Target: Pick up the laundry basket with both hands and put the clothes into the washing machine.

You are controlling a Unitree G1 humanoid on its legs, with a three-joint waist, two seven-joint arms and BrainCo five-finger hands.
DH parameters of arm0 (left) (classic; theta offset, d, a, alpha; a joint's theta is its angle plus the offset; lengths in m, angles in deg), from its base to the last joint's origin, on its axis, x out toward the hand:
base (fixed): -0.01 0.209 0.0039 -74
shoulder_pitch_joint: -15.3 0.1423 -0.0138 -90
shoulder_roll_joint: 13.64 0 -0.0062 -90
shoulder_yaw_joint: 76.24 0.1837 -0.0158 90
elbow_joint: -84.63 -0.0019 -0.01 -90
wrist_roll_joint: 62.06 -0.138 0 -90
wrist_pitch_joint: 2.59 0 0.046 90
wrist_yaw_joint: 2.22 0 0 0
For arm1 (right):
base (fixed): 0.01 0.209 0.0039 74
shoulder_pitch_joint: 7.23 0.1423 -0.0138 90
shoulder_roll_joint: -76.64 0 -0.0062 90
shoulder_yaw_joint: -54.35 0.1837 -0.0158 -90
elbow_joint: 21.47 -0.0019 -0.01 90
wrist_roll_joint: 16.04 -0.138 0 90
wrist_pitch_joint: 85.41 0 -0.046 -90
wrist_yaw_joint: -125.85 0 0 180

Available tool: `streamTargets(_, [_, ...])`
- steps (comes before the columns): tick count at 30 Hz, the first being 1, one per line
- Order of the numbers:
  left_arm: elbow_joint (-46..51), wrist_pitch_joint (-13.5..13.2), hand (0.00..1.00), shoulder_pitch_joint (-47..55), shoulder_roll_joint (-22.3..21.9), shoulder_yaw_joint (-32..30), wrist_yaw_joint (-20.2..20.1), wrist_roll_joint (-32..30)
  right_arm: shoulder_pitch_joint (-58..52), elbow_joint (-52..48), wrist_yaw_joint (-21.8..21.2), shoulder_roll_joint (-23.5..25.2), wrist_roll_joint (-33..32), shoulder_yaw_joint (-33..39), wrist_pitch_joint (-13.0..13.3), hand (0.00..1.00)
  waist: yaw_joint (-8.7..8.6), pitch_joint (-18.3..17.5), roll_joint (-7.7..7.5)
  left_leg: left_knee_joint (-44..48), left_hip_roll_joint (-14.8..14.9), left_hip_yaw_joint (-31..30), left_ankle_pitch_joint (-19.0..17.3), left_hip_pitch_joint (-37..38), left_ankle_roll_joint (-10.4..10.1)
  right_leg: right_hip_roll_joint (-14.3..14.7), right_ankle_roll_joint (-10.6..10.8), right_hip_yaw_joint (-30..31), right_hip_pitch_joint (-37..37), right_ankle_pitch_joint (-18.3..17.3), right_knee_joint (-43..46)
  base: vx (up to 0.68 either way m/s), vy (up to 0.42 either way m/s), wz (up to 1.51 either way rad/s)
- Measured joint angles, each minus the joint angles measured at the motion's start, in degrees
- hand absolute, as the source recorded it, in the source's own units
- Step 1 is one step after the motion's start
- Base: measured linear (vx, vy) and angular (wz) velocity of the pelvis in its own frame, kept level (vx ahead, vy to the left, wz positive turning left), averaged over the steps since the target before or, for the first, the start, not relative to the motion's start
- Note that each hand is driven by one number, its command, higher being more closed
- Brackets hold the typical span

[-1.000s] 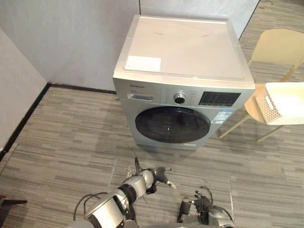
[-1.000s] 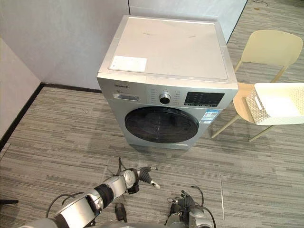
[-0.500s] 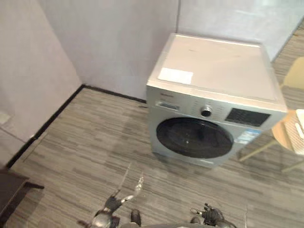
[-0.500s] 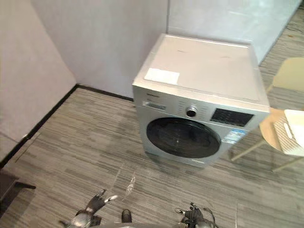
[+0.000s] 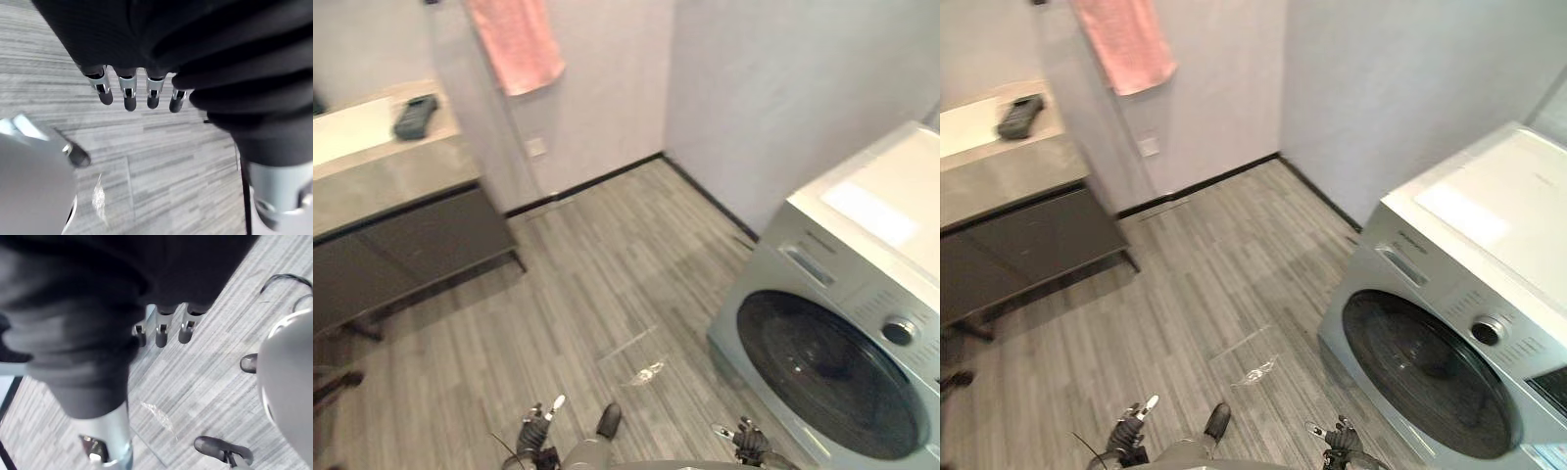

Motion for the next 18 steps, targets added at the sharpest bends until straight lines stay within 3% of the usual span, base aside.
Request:
streamTargets(1, [0.9,0.0,0.00,0.1,-0.4,-0.8,-0.5,0.0,0.1,0.0,0.2,-0.1,0.4,0.1,0.0,0.00,-0.20,0.2,-0.20,1.8,2.6,12.7,-0.3,-1.3,0.4,-0.6,0.0,-2.7,0.6,0.0,-0.2,-0.14,-0.014,1.18])
streamTargets(2, [1.2,0.0,0.00,0.0,-0.6,-1.2,-0.8,-0.1,0.1,0.2,0.3,-0.3,0.5,0.0,-0.1,0.00,-0.23,0.2,-0.24,2.1,4.2,20.1,-0.6,-1.6,0.8,-0.9,0.0,-3.7,0.7,0.0,-0.3,-0.07,0.015,1.10])
streamTargets(3, [1.8,0.0,0.00,0.0,-0.7,-1.1,-0.8,-0.2,0.3,0.5,0.9,-0.6,0.6,0.2,-0.1,0.00,-0.52,0.2,-0.18,2.7,6.9,34.0,-1.3,-0.9,1.8,-1.5,0.3,-6.0,0.6,0.3,-0.4,0.02,0.086,1.19])
streamTargets(4, [1.7,0.3,0.00,-0.8,-0.6,-1.0,-0.9,-0.3,1.0,1.0,1.1,-0.9,0.6,0.7,-0.4,0.00,-0.66,1.2,-0.35,3.4,8.4,44.0,-1.3,-0.4,2.0,-3.1,0.7,-8.6,0.8,0.5,0.5,0.07,0.183,1.24])
streamTargets(6, [1.3,0.5,0.00,-1.2,-0.1,-1.1,-0.9,-0.7,1.8,2.7,1.2,-1.1,0.7,1.9,-0.6,0.00,-0.72,2.9,-0.81,7.9,7.3,42.8,-2.4,-1.0,3.5,-5.5,1.7,-10.4,2.0,0.6,0.6,0.07,0.217,0.70])
streamTargets(7, [0.4,0.5,0.00,-1.0,0.6,-1.1,-0.9,-0.7,2.0,2.7,1.1,-1.5,1.0,2.0,-0.6,0.00,-0.51,3.1,-0.70,10.7,6.2,41.4,-5.1,-2.1,6.8,-6.3,4.0,-11.7,3.4,0.3,-0.1,0.06,0.208,0.54])
streamTargets(10, [-0.5,0.8,0.00,-2.1,1.8,-1.1,-0.8,-0.7,2.5,3.7,1.0,-0.7,0.9,2.9,-0.7,0.00,-1.43,3.4,-1.42,11.2,2.2,39.5,-7.5,-4.4,8.2,-8.0,5.2,-13.8,3.4,-0.3,-1.0,0.10,0.268,0.68])
streamTargets(11, [-0.5,0.8,0.00,-2.7,1.6,-1.1,-0.8,-0.7,3.0,4.4,1.0,-0.2,0.9,5.1,-0.9,0.00,-1.53,3.7,-1.51,9.5,-1.0,38.3,-8.0,-5.0,8.9,-8.9,5.1,-14.4,3.5,-0.2,-2.3,0.10,0.239,0.73])
streamTargets(15, [-0.5,1.0,0.00,-2.0,1.4,-1.5,-0.8,-0.6,3.4,5.3,1.1,-0.1,0.6,8.6,-2.0,0.00,-1.60,3.9,-1.18,8.4,-6.1,37.3,-10.5,-3.4,11.5,-11.5,3.9,-15.6,6.1,2.5,-2.0,0.16,0.203,0.51])
streamTargets(17, [-0.5,1.2,0.00,-1.7,0.6,-2.1,-0.9,-0.5,4.0,5.0,1.0,-0.9,0.4,9.1,-2.1,0.00,-1.70,4.8,1.12,6.0,-6.4,37.4,-11.9,0.0,10.3,-14.3,0.6,-15.6,3.8,5.0,8.3,0.19,0.220,0.24])
streamTargets(18, [-0.6,1.2,0.00,-1.4,1.2,-2.2,-0.9,-0.2,4.1,4.3,0.9,-0.2,0.3,8.7,-1.9,0.00,-2.64,5.2,-0.84,11.0,-4.7,41.9,-18.2,1.2,2.9,-19.3,-3.1,-12.5,-1.2,5.6,20.4,0.26,0.161,0.07])
